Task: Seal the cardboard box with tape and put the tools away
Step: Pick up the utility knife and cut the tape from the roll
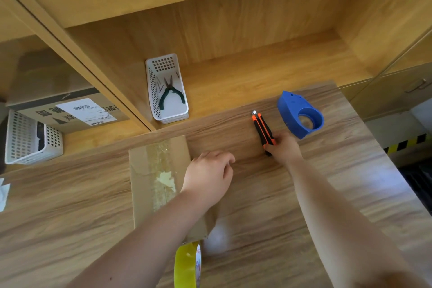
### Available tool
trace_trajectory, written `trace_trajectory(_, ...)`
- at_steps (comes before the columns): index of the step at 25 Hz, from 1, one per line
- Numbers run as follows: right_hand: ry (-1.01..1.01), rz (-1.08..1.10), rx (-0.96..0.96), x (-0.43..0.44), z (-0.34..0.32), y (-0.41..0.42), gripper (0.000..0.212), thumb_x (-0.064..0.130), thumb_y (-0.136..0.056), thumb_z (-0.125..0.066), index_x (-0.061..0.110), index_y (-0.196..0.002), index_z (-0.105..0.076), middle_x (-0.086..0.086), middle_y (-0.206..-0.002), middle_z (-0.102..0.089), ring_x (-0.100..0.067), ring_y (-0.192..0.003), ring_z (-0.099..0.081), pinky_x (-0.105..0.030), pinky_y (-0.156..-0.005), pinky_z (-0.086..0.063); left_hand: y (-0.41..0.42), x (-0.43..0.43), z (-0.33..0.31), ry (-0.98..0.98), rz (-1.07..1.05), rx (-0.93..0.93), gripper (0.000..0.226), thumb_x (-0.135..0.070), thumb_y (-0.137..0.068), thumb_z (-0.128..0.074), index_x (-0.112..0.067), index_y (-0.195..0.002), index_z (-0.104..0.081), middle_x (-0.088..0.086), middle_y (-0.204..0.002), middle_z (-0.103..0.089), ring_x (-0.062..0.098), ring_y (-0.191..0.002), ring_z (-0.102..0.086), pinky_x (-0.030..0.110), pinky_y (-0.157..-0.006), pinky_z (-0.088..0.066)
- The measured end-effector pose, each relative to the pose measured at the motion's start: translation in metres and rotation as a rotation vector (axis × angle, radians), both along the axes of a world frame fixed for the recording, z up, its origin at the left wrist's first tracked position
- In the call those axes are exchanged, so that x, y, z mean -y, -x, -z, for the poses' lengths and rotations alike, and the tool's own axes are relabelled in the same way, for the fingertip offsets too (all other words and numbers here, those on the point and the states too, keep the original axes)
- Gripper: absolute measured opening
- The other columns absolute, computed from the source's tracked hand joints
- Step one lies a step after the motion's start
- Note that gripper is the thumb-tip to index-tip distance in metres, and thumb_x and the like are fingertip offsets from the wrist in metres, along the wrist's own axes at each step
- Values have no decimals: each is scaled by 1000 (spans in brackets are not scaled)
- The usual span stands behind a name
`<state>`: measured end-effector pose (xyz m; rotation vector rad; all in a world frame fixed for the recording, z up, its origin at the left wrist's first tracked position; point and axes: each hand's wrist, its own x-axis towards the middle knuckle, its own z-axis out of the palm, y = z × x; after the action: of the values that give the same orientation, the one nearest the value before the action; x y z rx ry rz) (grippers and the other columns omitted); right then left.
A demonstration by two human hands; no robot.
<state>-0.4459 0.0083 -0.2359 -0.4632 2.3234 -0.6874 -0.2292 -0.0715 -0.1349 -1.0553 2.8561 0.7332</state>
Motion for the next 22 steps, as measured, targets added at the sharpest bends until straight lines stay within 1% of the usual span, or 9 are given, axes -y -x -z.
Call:
trace_trajectory(2, -48, 1, -72, 6, 10, 1, 50, 35, -74, -75, 21, -120, -59, -3, -113, -61, -26, -108, -57, -43, -90, -52, 0, 0, 1, -4, -13, -20, 28, -17, -92, -49, -25, -109, -69, -10, -110, -69, 16, -106, -59, 25, -79, -44)
trace_trajectory(4, -103, 10, -114, 14, 13, -1, 61, 31, -78, -76, 13, -129, -49, -9, -124, -51, -31, -120, -47, -46, -98, -46, 0, 0, 2, -2, -12, -26, 26, -17, -91, -50, -25, -107, -69, -11, -108, -70, 16, -104, -60, 24, -77, -44)
trace_trajectory(6, -147, 5, -108, 20, 11, -3, 64, 25, -79, -75, 7, -132, -44, -14, -127, -48, -33, -121, -46, -47, -98, -45, 1, 0, 4, 10, -7, -24, 26, -18, -90, -50, -26, -106, -70, -12, -106, -70, 16, -102, -61, 23, -73, -42)
trace_trajectory(8, -155, 54, -35, 22, 11, -4, 66, 23, -77, -76, 4, -129, -41, -15, -122, -51, -32, -113, -53, -44, -91, -51, 0, 0, 5, 22, -8, -29, 25, -17, -90, -52, -26, -104, -70, -11, -104, -71, 17, -100, -62, 23, -72, -40)
trace_trajectory(10, -70, 184, 136, 19, 8, -5, 60, 20, -78, -74, 1, -126, -44, -12, -109, -57, -25, -90, -62, -36, -70, -54, 0, 1, 4, 19, 1, -23, 26, -17, -90, -52, -25, -106, -70, -10, -106, -70, 18, -102, -61, 25, -75, -43)
trace_trajectory(12, 85, 341, 328, 14, 4, -8, 47, 16, -81, -68, -1, -121, -49, -10, -93, -61, -19, -64, -64, -30, -53, -54, 0, 1, 2, 7, 18, -9, 27, -18, -92, -50, -25, -111, -68, -10, -111, -69, 16, -106, -59, 26, -80, -44)
trace_trajectory(15, 257, 398, 455, 1, -10, -21, 40, 10, -82, -66, 2, -117, -49, -12, -87, -63, -18, -55, -62, -31, -52, -54, 2, -3, -5, -11, 35, -8, 30, -18, -94, -47, -26, -116, -66, -10, -114, -67, 15, -110, -57, 27, -84, -44)
trace_trajectory(19, 444, 255, 485, -17, -45, -47, 30, 8, -84, -67, 11, -110, -53, -10, -83, -64, -17, -59, -61, -31, -52, -50, 2, -11, -15, -25, 28, -35, 31, -18, -94, -46, -26, -118, -64, -10, -115, -66, 15, -111, -56, 26, -85, -45)
trace_trajectory(22, 612, 135, 626, -29, -77, -67, 34, -2, -82, -66, 7, -112, -52, -13, -75, -63, -22, -55, -58, -34, -51, -46, -4, -19, -25, -18, 5, -73, 31, -17, -93, -47, -25, -116, -66, -9, -115, -67, 16, -110, -57, 27, -83, -47)
